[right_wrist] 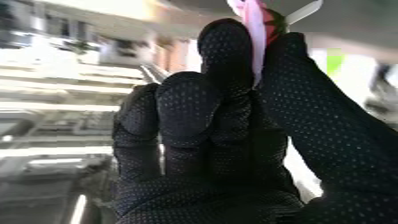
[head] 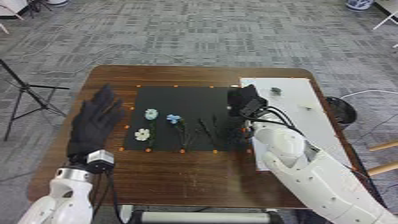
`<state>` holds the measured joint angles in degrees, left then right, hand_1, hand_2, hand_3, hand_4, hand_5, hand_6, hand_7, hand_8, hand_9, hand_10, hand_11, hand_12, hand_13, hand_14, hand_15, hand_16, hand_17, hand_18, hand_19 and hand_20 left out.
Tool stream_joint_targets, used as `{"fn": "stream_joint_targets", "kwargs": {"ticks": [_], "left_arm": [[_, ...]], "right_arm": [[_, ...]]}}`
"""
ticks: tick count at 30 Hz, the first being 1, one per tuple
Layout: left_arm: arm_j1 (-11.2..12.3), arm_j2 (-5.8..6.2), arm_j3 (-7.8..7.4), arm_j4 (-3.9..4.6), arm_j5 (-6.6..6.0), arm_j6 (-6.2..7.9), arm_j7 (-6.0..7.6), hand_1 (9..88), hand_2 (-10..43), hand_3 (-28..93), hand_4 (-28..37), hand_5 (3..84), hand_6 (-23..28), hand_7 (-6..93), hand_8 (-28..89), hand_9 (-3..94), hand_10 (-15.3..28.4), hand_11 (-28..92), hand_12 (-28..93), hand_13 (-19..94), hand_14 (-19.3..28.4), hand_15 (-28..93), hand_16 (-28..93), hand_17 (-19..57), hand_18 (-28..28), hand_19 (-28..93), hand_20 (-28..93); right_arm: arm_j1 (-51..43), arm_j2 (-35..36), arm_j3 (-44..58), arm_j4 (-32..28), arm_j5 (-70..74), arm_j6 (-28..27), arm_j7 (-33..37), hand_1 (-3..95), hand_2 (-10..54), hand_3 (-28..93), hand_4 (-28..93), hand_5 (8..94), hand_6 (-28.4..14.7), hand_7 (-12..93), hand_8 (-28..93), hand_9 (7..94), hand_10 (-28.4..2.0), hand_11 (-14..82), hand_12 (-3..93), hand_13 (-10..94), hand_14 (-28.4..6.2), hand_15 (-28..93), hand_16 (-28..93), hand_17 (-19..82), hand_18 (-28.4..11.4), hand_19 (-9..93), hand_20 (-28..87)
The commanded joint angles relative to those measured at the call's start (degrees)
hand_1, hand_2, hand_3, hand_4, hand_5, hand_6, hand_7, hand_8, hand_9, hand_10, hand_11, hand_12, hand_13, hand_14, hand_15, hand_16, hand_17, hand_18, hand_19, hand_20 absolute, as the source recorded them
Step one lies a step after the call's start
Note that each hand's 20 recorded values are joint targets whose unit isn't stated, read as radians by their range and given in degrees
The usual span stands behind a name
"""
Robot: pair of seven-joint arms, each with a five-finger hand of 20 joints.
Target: Arrange flowers
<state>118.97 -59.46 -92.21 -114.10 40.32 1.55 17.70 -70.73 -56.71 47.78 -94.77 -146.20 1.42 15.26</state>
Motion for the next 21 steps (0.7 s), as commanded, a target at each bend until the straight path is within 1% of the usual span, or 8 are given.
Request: {"fn": "stream_joint_targets", "kwargs": {"ticks": [1,5,6,7,14,21], "left_arm": [[0.87,-0.20,0.01,-0.05,0.76,0.05,-0.30,23.3,-1.3,60,-26.9,26.5,0.3,15.6,-9,21.1,9.6,11,16,19,13.3,8,7,-12.1,19.6,40,7],[-0.89,0.12,0.82,0.61,0.98,0.15,-0.61,23.3,-1.4,60,-26.9,26.4,0.3,15.5,-9,21.1,9.7,11,16,19,13.2,8,7,-12.1,19.6,40,7],[-0.67,0.13,0.65,0.48,0.95,-0.03,-0.59,23.3,-1.4,60,-26.9,26.4,0.3,15.6,-9,21.1,9.7,11,16,19,13.2,8,7,-12.1,19.6,40,7],[-1.05,0.27,0.85,0.65,0.84,0.03,-0.64,23.3,-1.4,60,-26.9,26.4,0.2,15.6,-9,21.0,9.7,11,16,19,13.3,8,7,-12.1,19.6,40,7],[-1.14,0.27,0.64,0.53,0.96,-0.78,-0.68,23.3,-1.4,60,-26.9,26.4,0.3,15.6,-9,21.1,9.7,11,16,18,13.3,8,7,-12.2,19.6,40,7],[-0.82,0.25,0.19,0.26,0.94,-0.93,-0.71,23.2,-1.4,60,-26.9,26.3,0.2,15.7,-9,21.0,9.6,11,16,18,13.2,8,7,-12.2,19.6,40,7]], "right_arm": [[2.65,-9.95,-4.94,-0.77,-2.02,0.98,-2.15,46.3,-9.5,84,-22,71.3,1.2,49,2,83.4,-5.4,26.0,52.1,68,-5.2,70,39,29,-19.4,83,52],[2.74,-12.99,-5.67,2.35,-3.92,0.49,-3.71,46.6,-9.5,84,-23,71.3,1.4,49,1,83.4,-5.4,25.7,51.6,68,-5.0,70,39,29,-19.4,83,52],[2.66,-13.20,-6.36,2.35,-4.15,0.29,-3.41,46.6,-9.5,84,-23,71.4,1.4,49,1,83.4,-5.5,25.6,51.6,68,-5.1,70,39,29,-19.4,83,52],[2.57,-13.51,-6.29,2.89,-4.99,0.05,-3.85,46.7,-9.5,84,-23,71.4,1.4,49,0,83.3,-5.5,25.5,51.5,68,-5.1,70,39,29,-19.4,83,52],[2.96,-15.27,-6.58,6.01,-8.28,-0.73,-3.73,47.0,-9.5,83,-24,71.1,1.8,48,0,83.2,-5.5,24.6,51.2,68,-5.3,70,40,28,-19.3,82,52],[2.57,-15.15,-6.45,5.96,-8.31,-1.11,-3.11,46.9,-9.5,83,-24,70.5,2.1,48,0,82.8,-5.2,24.0,51.3,67,-5.1,70,39,28,-19.4,82,52]]}}
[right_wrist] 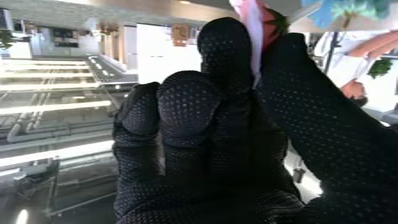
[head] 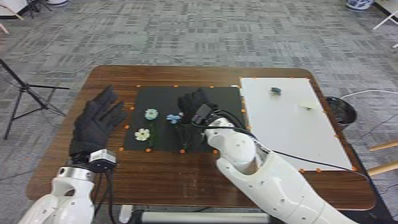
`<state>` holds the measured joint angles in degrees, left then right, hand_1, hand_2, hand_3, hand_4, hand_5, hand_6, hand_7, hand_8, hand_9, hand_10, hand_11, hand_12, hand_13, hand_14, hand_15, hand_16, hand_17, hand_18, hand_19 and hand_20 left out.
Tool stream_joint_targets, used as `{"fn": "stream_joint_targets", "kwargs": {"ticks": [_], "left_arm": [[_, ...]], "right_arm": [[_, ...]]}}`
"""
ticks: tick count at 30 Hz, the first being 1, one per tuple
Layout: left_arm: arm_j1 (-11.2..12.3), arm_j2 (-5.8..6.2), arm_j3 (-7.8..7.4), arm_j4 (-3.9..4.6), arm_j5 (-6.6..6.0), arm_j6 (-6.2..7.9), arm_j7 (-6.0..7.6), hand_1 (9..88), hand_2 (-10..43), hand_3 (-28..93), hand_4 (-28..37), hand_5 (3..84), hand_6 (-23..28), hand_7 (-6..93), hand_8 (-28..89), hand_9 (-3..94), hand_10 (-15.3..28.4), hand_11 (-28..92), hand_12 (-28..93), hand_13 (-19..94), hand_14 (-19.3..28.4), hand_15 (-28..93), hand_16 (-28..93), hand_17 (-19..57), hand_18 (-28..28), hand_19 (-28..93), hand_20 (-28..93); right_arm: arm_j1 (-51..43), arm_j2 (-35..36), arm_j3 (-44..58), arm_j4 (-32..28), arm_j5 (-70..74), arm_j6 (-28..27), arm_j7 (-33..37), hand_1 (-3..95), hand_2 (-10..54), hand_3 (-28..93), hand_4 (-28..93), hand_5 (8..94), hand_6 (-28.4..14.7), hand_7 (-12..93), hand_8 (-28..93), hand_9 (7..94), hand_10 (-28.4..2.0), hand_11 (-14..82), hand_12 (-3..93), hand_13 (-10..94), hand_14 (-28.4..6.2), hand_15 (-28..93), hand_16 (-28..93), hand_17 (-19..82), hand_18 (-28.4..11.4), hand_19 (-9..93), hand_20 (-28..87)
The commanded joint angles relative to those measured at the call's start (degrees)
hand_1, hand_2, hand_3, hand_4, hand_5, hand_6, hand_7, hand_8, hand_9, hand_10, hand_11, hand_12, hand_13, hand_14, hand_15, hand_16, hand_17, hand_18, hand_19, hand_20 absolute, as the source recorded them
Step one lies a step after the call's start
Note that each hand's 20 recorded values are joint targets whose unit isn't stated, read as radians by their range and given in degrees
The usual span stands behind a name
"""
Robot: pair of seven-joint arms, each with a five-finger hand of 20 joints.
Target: Arrange flowers
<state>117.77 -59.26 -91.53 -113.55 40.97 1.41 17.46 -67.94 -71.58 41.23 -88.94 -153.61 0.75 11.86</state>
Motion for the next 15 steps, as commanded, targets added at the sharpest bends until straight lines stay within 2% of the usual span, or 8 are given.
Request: {"fn": "stream_joint_targets", "kwargs": {"ticks": [1,5,11,15], "left_arm": [[0.38,0.04,-0.54,-0.29,0.29,-0.88,-0.50,23.3,-1.4,60,-27.0,26.4,0.2,15.7,-9,21.0,9.6,11,16,18,13.2,8,7,-12.2,19.6,40,7],[0.20,0.07,-0.51,-0.24,0.26,-0.94,-0.43,23.3,-1.3,60,-26.9,26.3,0.2,15.7,-9,21.0,9.6,11,16,19,13.2,8,7,-12.2,19.6,40,7],[-0.43,0.14,-0.15,0.02,0.27,-1.13,-0.42,23.4,-1.2,60,-27.0,26.3,0.2,15.7,-9,21.0,9.6,11,16,19,13.2,8,7,-12.2,19.6,40,7],[-0.56,0.14,-0.10,0.04,0.25,-0.87,-0.52,23.3,-1.2,60,-27.0,26.3,0.3,15.7,-9,20.9,9.7,11,16,18,13.2,8,7,-12.2,19.5,40,7]], "right_arm": [[-0.38,-0.31,0.21,-0.03,-0.83,-0.46,0.04,46.5,-9.5,83,-24,70.3,2.2,48,0,82.7,-5.2,23.9,51.4,67,-5.2,70,39,28,-19.5,82,52],[-0.55,-0.33,0.12,-0.46,-0.70,-0.37,-0.11,43.3,-9.5,80,-26,68.5,2.2,46,2,81.1,-5.3,22.3,50.4,66,-6.4,73,35,27,-19.5,82,52],[-0.38,-0.51,0.49,-0.46,-0.10,-0.12,0.06,39.1,-9.5,77,-28,65.8,1.7,43,2,74.1,-7.4,34.1,37.4,63,-7.0,74,33,25,-19.8,81,53],[-0.38,-0.59,0.82,-0.34,-0.37,-0.11,-0.03,36.8,-9.5,78,-28,65.4,1.7,41,3,72.5,-8.2,36.1,34.6,62,-7.4,75,33,25,-20.0,81,53]]}}
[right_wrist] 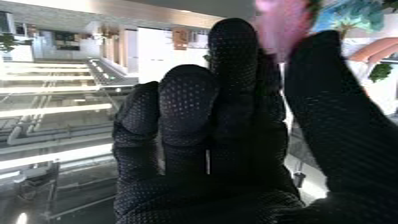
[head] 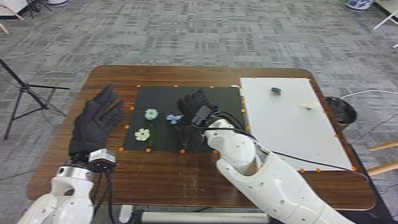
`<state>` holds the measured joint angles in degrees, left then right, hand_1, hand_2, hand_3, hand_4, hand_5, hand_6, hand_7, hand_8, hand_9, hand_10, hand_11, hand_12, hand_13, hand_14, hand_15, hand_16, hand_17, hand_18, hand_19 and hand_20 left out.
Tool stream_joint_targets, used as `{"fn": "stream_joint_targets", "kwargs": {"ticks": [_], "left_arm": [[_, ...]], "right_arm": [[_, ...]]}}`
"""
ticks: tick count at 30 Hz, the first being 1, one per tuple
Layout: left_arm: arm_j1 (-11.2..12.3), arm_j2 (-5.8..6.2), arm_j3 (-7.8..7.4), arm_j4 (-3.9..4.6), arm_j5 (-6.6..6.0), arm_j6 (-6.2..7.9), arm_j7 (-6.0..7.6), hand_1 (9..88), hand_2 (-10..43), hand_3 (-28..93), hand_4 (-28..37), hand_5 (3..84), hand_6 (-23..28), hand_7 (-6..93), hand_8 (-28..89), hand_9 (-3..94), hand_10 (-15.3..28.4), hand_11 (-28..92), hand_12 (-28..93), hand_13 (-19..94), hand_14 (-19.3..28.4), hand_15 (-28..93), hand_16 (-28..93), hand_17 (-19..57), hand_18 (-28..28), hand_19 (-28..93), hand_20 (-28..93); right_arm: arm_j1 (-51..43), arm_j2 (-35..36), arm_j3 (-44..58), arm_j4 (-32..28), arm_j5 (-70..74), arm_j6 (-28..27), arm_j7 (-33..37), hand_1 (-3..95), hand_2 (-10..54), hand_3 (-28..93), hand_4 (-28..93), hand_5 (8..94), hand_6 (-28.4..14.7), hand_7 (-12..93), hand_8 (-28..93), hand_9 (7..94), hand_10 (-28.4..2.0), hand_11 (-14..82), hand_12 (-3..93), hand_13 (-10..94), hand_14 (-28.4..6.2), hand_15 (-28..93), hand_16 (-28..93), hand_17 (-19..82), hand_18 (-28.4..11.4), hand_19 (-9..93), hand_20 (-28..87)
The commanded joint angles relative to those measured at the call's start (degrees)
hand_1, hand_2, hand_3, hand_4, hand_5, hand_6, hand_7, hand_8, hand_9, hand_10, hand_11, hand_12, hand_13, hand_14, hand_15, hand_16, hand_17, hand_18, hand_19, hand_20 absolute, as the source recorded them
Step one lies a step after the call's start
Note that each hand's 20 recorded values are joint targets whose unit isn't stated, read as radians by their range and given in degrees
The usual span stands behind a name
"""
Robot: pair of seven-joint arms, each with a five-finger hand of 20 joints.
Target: Arrange flowers
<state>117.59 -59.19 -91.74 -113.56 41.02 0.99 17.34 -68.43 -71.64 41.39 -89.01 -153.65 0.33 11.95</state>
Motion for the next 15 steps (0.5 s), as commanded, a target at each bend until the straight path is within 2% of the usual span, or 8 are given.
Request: {"fn": "stream_joint_targets", "kwargs": {"ticks": [1,4,12,15], "left_arm": [[-0.48,0.13,0.17,0.11,0.20,-0.46,-0.33,23.3,-1.2,60,-27.0,26.3,0.3,15.8,-9,20.9,9.7,11,16,18,13.2,8,7,-12.3,19.5,40,7],[-0.37,0.13,0.01,0.07,0.20,-0.56,-0.31,23.4,-1.3,60,-27.0,26.3,0.3,15.8,-9,21.0,9.6,11,16,19,13.2,8,7,-12.2,19.6,40,7],[0.00,-0.04,-0.23,-0.16,0.26,-0.47,-0.22,23.2,-1.2,60,-27.0,26.3,0.3,15.6,-9,21.1,9.7,11,16,19,13.2,8,7,-12.2,19.6,40,7],[0.61,-0.19,-0.56,-0.52,0.31,-0.41,-0.10,23.3,-1.2,60,-27.0,26.3,0.3,15.6,-9,21.0,9.7,11,16,19,13.2,8,7,-12.2,19.6,40,7]], "right_arm": [[0.13,-0.51,0.70,-0.31,0.09,0.33,0.06,36.5,-9.5,78,-28,65.1,1.7,40,2,72.0,-8.3,36.3,34.2,62,-7.5,75,33,25,-20.0,81,53],[0.16,-0.32,0.54,-0.56,0.16,0.58,0.53,35.0,-9.5,79,-28,65.0,1.6,38,2,70.7,-8.8,38.8,30.4,62,-7.7,75,32,25,-20.0,81,54],[0.11,-0.06,0.98,-1.36,0.70,0.66,0.83,32.0,-9.5,81,-28,64.2,1.9,36,0,68.5,-9.4,39.2,28.8,61,-8.0,75,32,24,-20.4,80,54],[0.16,0.63,1.30,-2.62,0.99,0.15,0.68,30.8,-9.5,82,-28,63.2,1.8,36,-9,67.0,-9.6,39.4,28.5,60,-8.2,76,32,24,-20.7,80,54]]}}
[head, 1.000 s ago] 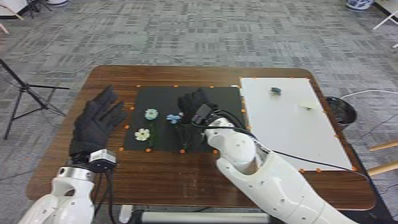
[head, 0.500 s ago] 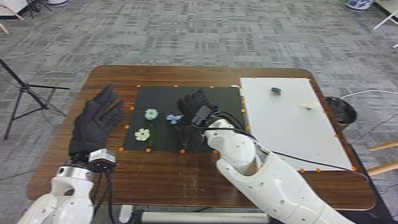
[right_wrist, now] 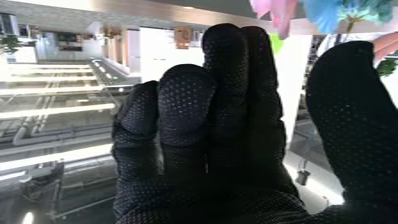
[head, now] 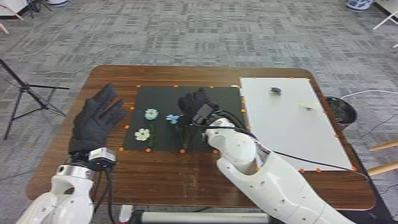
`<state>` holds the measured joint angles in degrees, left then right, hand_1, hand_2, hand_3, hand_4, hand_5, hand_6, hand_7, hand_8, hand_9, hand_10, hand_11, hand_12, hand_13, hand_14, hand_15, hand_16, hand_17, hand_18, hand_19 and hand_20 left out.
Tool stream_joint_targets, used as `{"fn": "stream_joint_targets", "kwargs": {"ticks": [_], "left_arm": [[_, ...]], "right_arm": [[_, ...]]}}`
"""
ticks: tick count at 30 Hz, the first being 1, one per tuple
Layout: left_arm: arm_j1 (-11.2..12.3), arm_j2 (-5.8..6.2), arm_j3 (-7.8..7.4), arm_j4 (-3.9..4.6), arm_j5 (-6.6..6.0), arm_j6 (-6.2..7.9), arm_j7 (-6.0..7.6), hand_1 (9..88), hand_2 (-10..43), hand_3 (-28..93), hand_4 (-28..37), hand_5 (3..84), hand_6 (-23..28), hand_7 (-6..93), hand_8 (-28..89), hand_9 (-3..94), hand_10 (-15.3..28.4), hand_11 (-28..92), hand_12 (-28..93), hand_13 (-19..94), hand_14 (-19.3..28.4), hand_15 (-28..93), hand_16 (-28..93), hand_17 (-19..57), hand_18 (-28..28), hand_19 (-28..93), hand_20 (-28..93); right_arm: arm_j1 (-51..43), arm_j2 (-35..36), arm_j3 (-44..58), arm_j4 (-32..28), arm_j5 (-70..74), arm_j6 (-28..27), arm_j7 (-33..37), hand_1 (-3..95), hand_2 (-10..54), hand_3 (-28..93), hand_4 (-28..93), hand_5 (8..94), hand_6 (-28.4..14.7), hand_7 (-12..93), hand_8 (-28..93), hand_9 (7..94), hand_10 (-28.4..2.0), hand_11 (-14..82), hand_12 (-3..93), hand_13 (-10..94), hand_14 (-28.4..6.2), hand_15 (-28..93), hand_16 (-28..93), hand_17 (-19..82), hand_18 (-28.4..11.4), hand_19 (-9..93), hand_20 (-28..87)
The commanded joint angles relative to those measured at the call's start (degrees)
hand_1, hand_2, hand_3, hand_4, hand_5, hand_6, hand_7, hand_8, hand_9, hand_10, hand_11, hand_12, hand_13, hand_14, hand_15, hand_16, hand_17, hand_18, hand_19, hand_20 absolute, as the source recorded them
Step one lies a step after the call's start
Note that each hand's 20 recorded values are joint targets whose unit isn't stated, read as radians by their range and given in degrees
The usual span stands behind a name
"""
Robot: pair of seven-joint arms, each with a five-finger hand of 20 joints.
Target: Arrange flowers
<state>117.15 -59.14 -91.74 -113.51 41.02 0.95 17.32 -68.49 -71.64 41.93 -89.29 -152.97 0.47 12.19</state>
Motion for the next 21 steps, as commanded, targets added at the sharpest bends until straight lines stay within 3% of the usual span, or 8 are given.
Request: {"fn": "stream_joint_targets", "kwargs": {"ticks": [1,6,12,16,21], "left_arm": [[1.08,-0.24,-0.55,-0.62,0.39,-0.33,0.05,23.2,-1.2,60,-27.0,26.3,0.3,15.6,-9,21.0,9.7,11,16,19,13.2,8,7,-12.2,19.6,40,7],[1.22,-0.51,-0.66,-0.80,0.58,0.20,0.00,23.2,-1.2,60,-27.0,26.3,0.3,15.6,-9,21.0,9.7,11,16,19,13.2,8,7,-12.3,19.6,40,7],[1.82,-0.98,-0.56,-1.05,0.46,1.10,-0.15,23.2,-1.3,60,-27.0,26.3,0.2,15.5,-9,21.1,9.7,11,16,18,13.2,8,7,-12.2,19.6,40,7],[2.40,-1.24,-0.84,-1.23,0.62,0.59,0.29,23.2,-1.3,61,-27.0,26.3,0.2,15.6,-9,21.0,9.7,11,16,19,13.2,8,7,-12.2,19.6,40,7],[3.25,-1.57,-1.07,-1.71,0.67,0.42,0.34,23.2,-1.3,60,-27.0,26.2,0.2,15.6,-9,21.0,9.6,11,16,19,13.2,8,7,-12.2,19.6,40,7]], "right_arm": [[0.39,1.09,1.04,-2.89,0.30,-0.23,0.61,30.5,-9.5,83,-28,62.3,1.8,36,-12,66.1,-9.7,39.5,28.3,60,-8.3,76,32,23,-20.7,80,54],[1.57,3.15,5.14,-5.43,3.73,-2.13,3.67,27.4,-9.5,84,-28,49.7,-1.4,32,-15,52.5,-12.2,36.4,26.4,52,-9.5,74,30,19,-20.7,76,53],[2.27,10.56,11.46,-7.70,5.92,-4.37,5.85,26.2,-9.5,85,-28,41.2,-3.5,28,-13,43.1,-13.3,31.8,25.0,44,-10.7,72,25,16,-20.8,72,50],[0.46,16.88,15.74,-7.70,6.01,-6.92,7.71,25.9,-9.5,85,-28,37.3,-4.5,27,-12,38.7,-14.0,29.1,24.5,40,-10.8,70,22,14,-20.7,69,48],[-4.21,21.66,23.36,-6.92,8.13,-10.35,11.22,26.0,-9.5,85,-28,27.3,-9.7,15,-8,30.7,-16.3,21.0,22.4,34,-11.7,67,16,14,-19.8,70,43]]}}
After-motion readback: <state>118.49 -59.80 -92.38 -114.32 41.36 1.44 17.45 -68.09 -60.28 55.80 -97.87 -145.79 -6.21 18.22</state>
